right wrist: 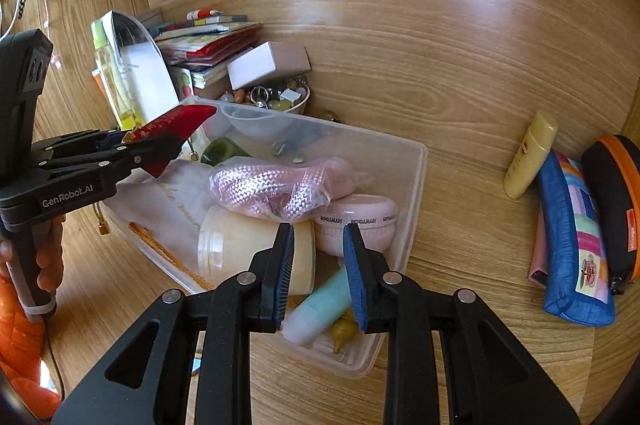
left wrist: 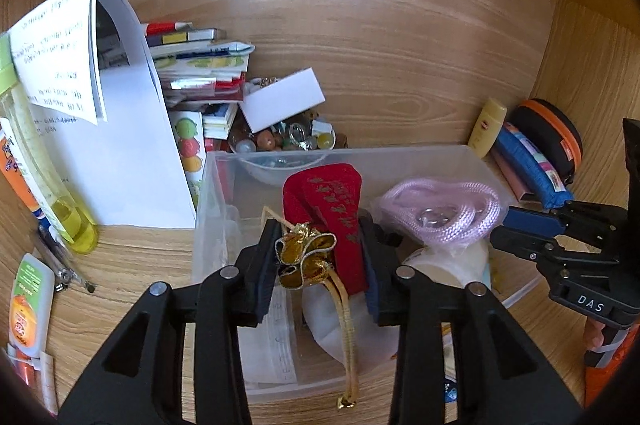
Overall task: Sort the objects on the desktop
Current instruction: 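Open both tools to release the red pouch and blue tube into the box, then grasp the small beige block beside the box with the right tool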
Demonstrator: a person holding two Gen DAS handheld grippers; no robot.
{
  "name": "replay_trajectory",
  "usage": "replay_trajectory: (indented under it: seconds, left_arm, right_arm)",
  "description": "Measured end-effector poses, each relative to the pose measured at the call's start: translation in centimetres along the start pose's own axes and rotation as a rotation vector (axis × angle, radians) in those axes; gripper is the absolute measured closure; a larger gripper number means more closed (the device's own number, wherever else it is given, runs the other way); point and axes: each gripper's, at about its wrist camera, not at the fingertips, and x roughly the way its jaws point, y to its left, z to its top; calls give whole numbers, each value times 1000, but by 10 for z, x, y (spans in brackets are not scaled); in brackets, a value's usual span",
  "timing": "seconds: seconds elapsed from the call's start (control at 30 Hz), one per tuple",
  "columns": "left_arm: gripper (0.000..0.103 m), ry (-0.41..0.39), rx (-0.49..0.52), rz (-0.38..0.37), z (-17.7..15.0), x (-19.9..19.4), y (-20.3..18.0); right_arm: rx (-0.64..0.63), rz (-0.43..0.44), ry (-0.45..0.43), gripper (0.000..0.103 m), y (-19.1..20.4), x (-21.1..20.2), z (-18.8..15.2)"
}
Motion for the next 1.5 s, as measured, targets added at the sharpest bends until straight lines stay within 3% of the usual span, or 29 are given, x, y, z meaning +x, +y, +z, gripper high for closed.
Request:
replay_trajectory:
  seconds: [0.23,0.6,0.73,0.87,1.03,1.5]
  left_arm:
    - [51,-23,7,7,0,-5,-1]
    - [41,-75,-5,16,3,-22,1]
    - [30,-118,-16,16,7,-38,1]
    - [28,-147,-31,6,9,-54,5]
    - [17,-165,-41,8,4,-73,7]
    - [12,-143,-21,49,-31,-99,10]
  right_arm:
    - [-22,-1,-1,80,6,2,0]
    - [-21,-38,-57,48,12,-11,1]
    - [-49,-51,-94,47,19,-22,3]
    - [-68,-59,-131,35,27,-37,3]
    - [-81,-60,-149,35,35,-51,-3]
    - [-80,-24,-89,35,56,-53,-33]
